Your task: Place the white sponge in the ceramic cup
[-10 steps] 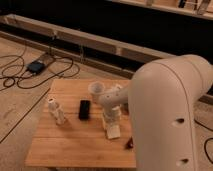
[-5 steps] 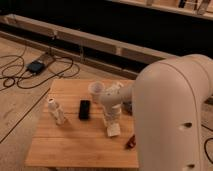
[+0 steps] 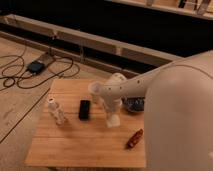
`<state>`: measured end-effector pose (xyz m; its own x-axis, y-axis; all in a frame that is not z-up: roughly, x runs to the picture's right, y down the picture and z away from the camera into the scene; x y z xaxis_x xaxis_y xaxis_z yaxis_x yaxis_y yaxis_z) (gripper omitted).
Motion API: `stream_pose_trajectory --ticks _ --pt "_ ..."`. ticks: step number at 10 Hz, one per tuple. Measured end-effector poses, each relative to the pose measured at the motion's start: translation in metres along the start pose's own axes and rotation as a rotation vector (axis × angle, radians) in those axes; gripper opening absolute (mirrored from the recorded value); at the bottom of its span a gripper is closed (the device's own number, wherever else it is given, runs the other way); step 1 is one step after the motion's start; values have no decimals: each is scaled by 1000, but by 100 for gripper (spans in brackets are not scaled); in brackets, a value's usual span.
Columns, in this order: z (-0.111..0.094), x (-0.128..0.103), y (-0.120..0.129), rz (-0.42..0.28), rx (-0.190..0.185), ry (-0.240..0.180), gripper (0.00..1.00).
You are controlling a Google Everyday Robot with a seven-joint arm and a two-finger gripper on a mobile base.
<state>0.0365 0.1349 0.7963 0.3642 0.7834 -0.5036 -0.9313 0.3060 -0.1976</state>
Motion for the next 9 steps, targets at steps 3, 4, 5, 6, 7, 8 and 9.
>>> stream_pose_trajectory --ticks 3,4,5,6,7,8,9 --pt "-40 -27 -1 -36 38 -76 0" --pt "-50 -34 0 -48 49 -95 0" --pt "-61 -44 0 -68 63 -119 0" --pt "-71 -53 3 -87 75 -140 0" --pt "-80 -63 7 -108 86 -160 0" --pt "-88 -74 12 -131 96 -180 0" --pt "-92 -80 15 -142 99 -193 0"
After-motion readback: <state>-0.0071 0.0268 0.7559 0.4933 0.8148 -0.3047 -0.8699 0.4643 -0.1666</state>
